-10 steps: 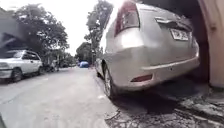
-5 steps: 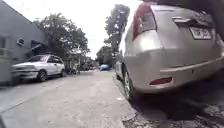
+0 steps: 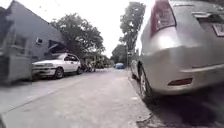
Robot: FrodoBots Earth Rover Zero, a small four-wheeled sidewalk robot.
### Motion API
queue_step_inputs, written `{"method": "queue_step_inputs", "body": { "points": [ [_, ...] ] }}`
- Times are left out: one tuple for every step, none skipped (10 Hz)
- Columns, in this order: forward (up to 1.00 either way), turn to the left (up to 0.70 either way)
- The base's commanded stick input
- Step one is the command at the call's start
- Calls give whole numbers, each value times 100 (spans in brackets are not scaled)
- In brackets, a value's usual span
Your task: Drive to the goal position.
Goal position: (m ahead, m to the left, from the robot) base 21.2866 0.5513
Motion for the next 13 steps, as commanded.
{"method": "queue_step_inputs", "body": {
  "points": [
    [0, 0],
    [0, 0],
    [0, 0],
    [0, 0],
    [0, 0],
    [0, 0],
    [0, 0],
    [0, 0],
    [34, 13],
    [70, 27],
    [70, 27],
    [70, 27],
    [70, 27]
  ]
}}
